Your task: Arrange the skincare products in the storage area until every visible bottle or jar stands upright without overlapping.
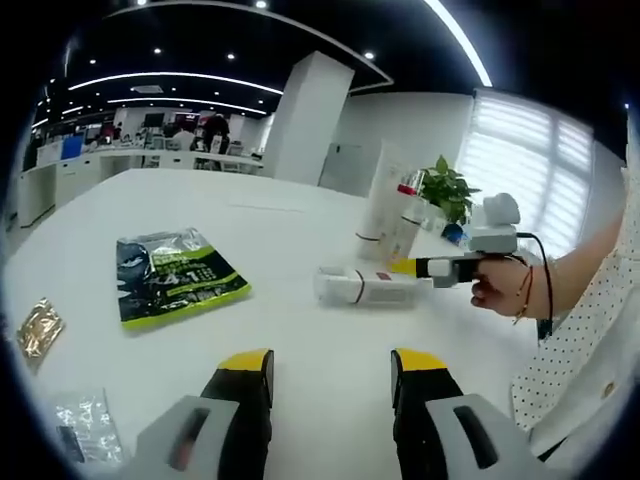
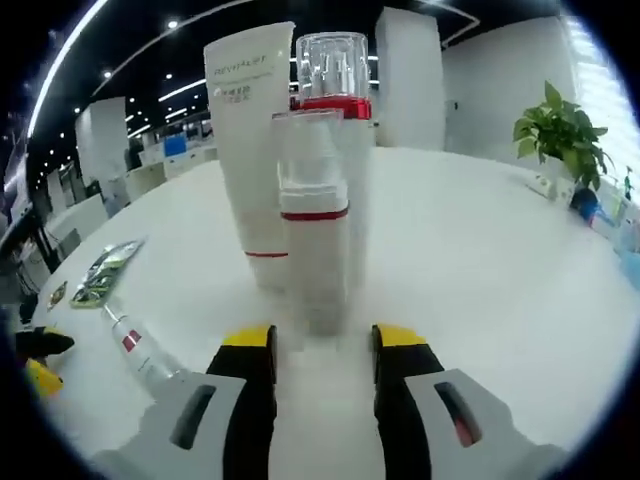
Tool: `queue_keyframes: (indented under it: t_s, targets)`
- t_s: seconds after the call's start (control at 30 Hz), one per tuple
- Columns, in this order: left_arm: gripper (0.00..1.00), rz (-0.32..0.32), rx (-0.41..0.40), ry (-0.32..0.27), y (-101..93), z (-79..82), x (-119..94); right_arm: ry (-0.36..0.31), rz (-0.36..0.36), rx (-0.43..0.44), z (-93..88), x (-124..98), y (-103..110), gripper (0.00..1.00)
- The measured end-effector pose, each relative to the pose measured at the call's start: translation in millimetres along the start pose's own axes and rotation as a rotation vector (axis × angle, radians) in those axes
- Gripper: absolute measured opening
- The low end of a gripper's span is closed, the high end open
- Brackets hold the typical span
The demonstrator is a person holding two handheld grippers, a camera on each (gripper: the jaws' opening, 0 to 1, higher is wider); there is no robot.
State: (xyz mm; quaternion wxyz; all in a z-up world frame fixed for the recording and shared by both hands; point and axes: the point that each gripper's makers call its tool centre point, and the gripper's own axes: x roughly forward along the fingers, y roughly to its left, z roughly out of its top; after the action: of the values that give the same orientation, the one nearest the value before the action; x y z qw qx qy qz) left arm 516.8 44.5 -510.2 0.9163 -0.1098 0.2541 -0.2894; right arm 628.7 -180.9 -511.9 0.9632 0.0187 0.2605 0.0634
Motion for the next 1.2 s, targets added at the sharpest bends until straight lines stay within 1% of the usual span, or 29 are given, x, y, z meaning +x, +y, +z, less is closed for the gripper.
queue_keyframes:
  t_s: [0.03, 0.07, 0.17, 0.2, 0.23, 0.27, 0.3, 0.33, 0.37, 0.4, 0.43, 0.47, 0.5, 0.53, 0.67, 0.7, 0.73, 0.77, 0.8, 0.83, 0.87, 0.9, 0.97, 1.03, 1.07, 1.1, 1.13, 1.17, 1.2]
  targets:
    - [0.48, -0.001, 0.0, -0.001, 0.2, -0.3, 0, 0.003, 0.006, 0.016, -1.2, -3, 0, 0.37]
    - [0.48, -0.004, -0.001, 0.0, 1.3, -1.3, -2, -0.003, 0.005, 0.054, -2.8, -12, -5, 0.37]
    - [0.48, -0.005, -0.015, 0.004, 4.6, -2.5, -3, -0.058, 0.051, 0.079, 5.6, -30, -4, 0.37]
    - [0.48, -0.004, -0.019, 0.006, 5.8, -2.3, -4, -0.075, 0.112, 0.003, 12.8, -37, 6, 0.37]
    - [0.47, -0.004, -0.018, 0.006, 6.1, -1.8, -4, -0.083, 0.136, -0.029, 15.5, -39, 11, 0.37]
    - [0.47, -0.007, -0.02, 0.007, 6.5, -1.2, -4, -0.101, 0.207, -0.151, 22.5, -43, 26, 0.38]
    - [0.47, -0.01, -0.02, 0.01, 6.3, -1.0, -4, -0.101, 0.28, -0.271, 25.2, -44, 42, 0.39]
    - [0.47, -0.01, -0.017, 0.014, 6.5, -1.4, -3, -0.096, 0.336, -0.328, 25.2, -45, 55, 0.41]
    - [0.47, -0.012, -0.012, 0.015, 6.4, -1.0, -3, -0.069, 0.44, -0.388, 21.1, -46, 79, 0.44]
    - [0.47, -0.013, -0.011, 0.014, 6.4, -0.8, -3, -0.059, 0.475, -0.402, 19.4, -47, 86, 0.45]
    - [0.47, -0.014, -0.011, 0.016, 6.4, -0.2, -2, -0.031, 0.555, -0.448, 14.5, -46, 104, 0.47]
    - [0.47, -0.015, -0.013, 0.02, 5.8, -0.1, -2, 0.005, 0.618, -0.504, 7.9, -44, 116, 0.48]
    - [0.47, -0.018, -0.012, 0.02, 5.3, 0.0, -2, 0.035, 0.631, -0.538, 3.1, -42, 120, 0.49]
    - [0.47, -0.023, -0.007, 0.024, 4.2, -0.3, -1, 0.102, 0.639, -0.619, -6.4, -34, 123, 0.49]
    - [0.48, -0.04, 0.03, 0.035, 2.0, -2.4, -1, 0.174, 0.656, -0.703, -17.1, -18, 129, 0.47]
    - [0.48, -0.042, 0.037, 0.036, 1.6, -2.7, -2, 0.199, 0.68, -0.732, -22.2, -18, 131, 0.46]
    - [0.48, -0.043, 0.041, 0.037, 1.5, -3.0, -2, 0.212, 0.688, -0.743, -24.7, -17, 132, 0.45]
    - [0.48, -0.047, 0.048, 0.039, 0.7, -3.4, -3, 0.243, 0.694, -0.77, -29.6, -17, 132, 0.42]
    - [0.48, -0.05, 0.055, 0.04, -0.3, -3.9, -4, 0.24, 0.725, -0.737, -30.1, -18, 138, 0.37]
    - [0.48, -0.05, 0.059, 0.042, -0.6, -4.5, -4, 0.234, 0.715, -0.764, -27.3, -14, 137, 0.29]
    - [0.48, -0.045, 0.069, 0.045, -1.2, -5.4, -4, 0.251, 0.705, -0.799, -28.0, -16, 133, 0.22]
    - [0.47, -0.04, 0.075, 0.047, -1.2, -5.8, -5, 0.24, 0.703, -0.8, -27.4, -16, 134, 0.2]
    - [0.46, -0.037, 0.084, 0.049, -2.6, -7.2, -6, 0.225, 0.767, -0.875, -29.9, -19, 140, 0.2]
    - [0.46, -0.051, 0.082, 0.054, -7.1, -8.1, -7, 0.213, 0.845, -0.905, -36.0, -29, 148, 0.2]
    - [0.46, -0.05, 0.083, 0.054, -7.3, -8.1, -7, 0.235, 0.909, -0.91, -45.2, -40, 153, 0.2]
    - [0.46, -0.063, 0.096, 0.056, -11.5, -8.2, -7, 0.209, 0.94, -0.949, -45.4, -43, 156, 0.2]
    - [0.46, -0.063, 0.1, 0.064, -12.8, -9.5, -7, 0.201, 0.995, -1.0, -50.9, -53, 160, 0.2]
    - [0.46, -0.065, 0.105, 0.067, -13.3, -10.0, -5, 0.2, 1.008, -1.001, -51.9, -55, 161, 0.2]
    - [0.45, -0.084, 0.111, 0.069, -17.7, -10.3, -5, 0.246, 1.04, -1.01, -60.9, -65, 159, 0.2]
